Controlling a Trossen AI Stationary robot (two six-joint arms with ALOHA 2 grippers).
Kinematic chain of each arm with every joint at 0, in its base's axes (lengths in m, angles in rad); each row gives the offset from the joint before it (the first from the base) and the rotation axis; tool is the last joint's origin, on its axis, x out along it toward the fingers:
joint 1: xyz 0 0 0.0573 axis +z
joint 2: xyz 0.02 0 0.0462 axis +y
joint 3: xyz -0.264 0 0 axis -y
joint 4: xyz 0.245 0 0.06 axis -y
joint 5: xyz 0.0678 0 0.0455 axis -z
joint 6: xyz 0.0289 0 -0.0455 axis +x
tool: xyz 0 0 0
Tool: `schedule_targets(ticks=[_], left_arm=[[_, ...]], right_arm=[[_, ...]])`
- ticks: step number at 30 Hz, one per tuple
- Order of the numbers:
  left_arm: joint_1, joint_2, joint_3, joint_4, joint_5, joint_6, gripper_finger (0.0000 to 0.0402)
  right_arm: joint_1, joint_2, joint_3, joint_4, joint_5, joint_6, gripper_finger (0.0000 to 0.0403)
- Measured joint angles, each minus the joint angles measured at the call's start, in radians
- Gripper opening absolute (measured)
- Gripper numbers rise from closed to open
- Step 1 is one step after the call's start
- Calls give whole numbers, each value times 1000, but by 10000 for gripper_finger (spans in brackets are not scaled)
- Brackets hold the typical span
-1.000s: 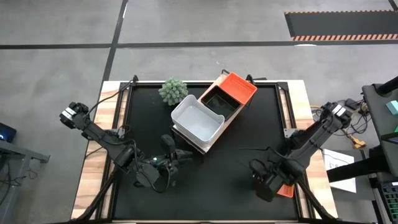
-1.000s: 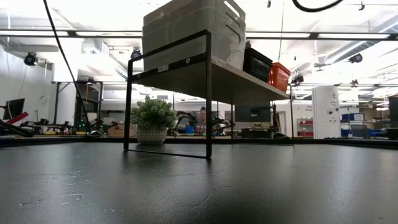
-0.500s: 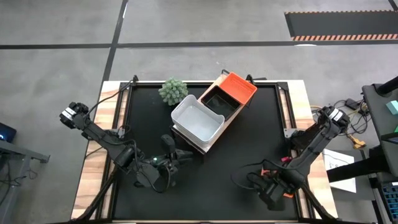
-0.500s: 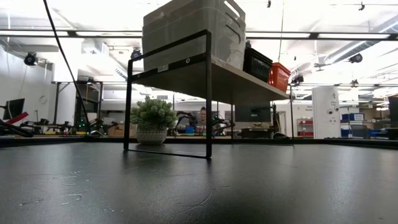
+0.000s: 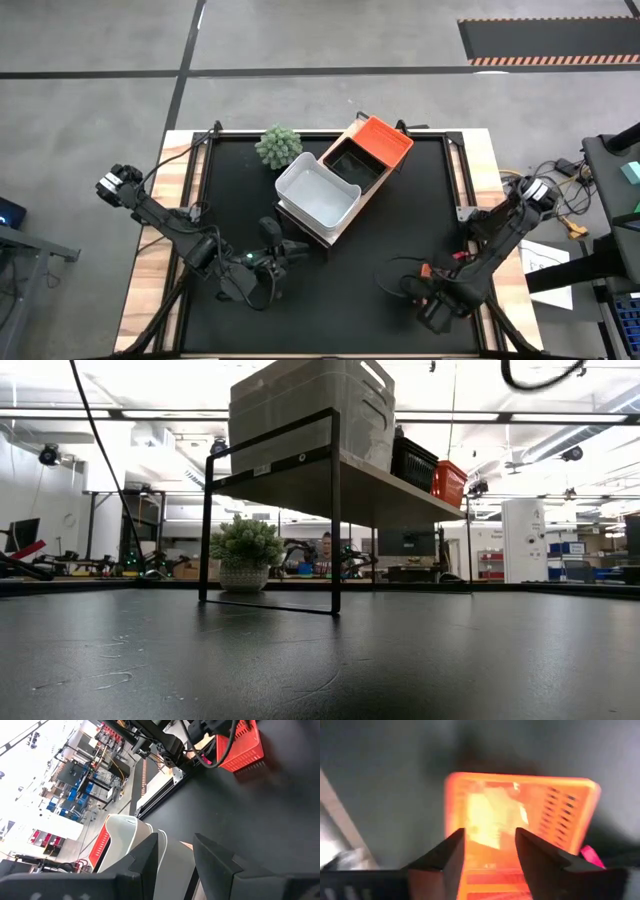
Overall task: Stack baskets on shelf by color
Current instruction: Stack the orange bin on top of the other orange bin on the shelf
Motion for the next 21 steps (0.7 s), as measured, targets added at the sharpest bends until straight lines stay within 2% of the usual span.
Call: schedule_targets(ticks=[3,6,9,11,13,16,18,21], left_arm=[[0,0,0,0,0,0,107],[0,-1,-2,-6,0,0,107],[0,-2,-2,-6,0,0,107],[0,-2,-1,-1,0,0,107],[0,-2,-1,3,0,0,107],[0,-2,0,4,-1,0,107],[0,-2,-1,12,-1,0,107],[0,-2,-2,11,0,0,107]], right_arm=[[-2,23,-36,-42,25,38,124],[-12,49,-83,7,61,12,66],[-62,60,-90,40,191,-5,19],[-112,55,-57,-40,345,55,15],[-155,27,-19,-88,438,75,13],[-194,-32,31,-78,449,-16,13],[-190,-72,46,-56,442,-150,13],[-151,-132,43,37,353,-372,13]])
